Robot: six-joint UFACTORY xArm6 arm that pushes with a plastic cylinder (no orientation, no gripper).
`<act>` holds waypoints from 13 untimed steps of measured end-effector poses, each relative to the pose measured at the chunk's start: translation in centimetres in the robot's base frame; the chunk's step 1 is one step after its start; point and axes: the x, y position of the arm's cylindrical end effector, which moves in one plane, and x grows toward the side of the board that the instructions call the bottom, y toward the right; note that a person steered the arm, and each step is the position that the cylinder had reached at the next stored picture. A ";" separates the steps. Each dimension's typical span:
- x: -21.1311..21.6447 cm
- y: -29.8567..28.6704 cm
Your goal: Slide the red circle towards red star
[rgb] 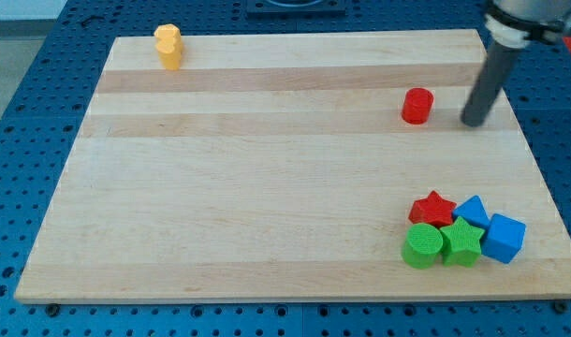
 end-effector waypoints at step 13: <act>5.2 -10.6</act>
